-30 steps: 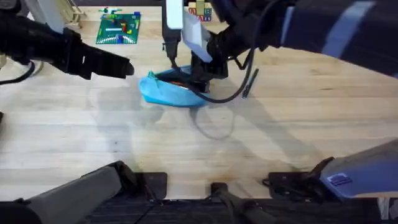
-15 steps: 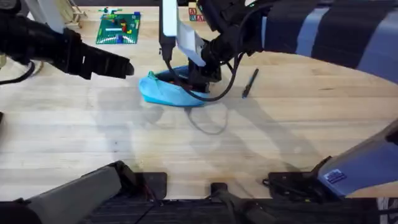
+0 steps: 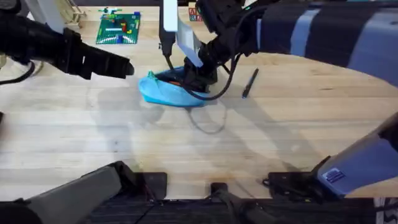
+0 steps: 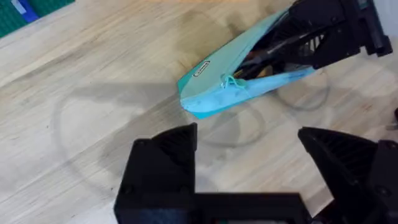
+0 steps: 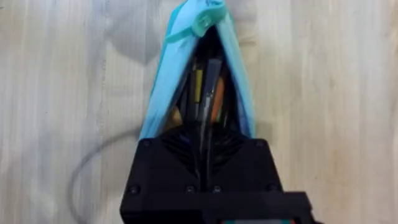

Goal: Unzip the bag, pick up the pens from the table one at a time and place them inside, then zip the bag closed.

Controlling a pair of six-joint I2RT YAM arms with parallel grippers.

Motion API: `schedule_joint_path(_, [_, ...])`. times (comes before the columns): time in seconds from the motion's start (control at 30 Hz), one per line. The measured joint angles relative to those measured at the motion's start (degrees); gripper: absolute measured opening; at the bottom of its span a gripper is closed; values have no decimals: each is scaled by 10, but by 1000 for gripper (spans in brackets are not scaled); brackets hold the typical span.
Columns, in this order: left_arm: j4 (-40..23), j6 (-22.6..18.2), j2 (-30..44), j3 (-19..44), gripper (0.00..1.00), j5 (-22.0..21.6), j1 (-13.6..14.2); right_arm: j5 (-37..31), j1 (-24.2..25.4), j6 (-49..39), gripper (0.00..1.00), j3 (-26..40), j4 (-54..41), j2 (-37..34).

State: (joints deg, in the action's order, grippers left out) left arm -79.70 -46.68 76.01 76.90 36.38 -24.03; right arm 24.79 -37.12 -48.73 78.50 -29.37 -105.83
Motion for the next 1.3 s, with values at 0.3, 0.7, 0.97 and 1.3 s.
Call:
schedule_joint_path(0.3, [0, 0, 0, 0, 996, 0, 0, 1, 0, 5, 170, 0, -27, -14])
schedule_joint_path(0.7, [0, 0, 0, 0, 995, 0, 0, 3, 0, 6, 995, 0, -15, -14])
schedule_joint_path(0.97, [0, 0, 0, 0, 994, 0, 0, 1, 0, 12, 995, 8, -10, -13])
schedule_joint_path(1.3, [0, 0, 0, 0, 994, 0, 0, -137, -2, 146, 996, 17, -14, 91])
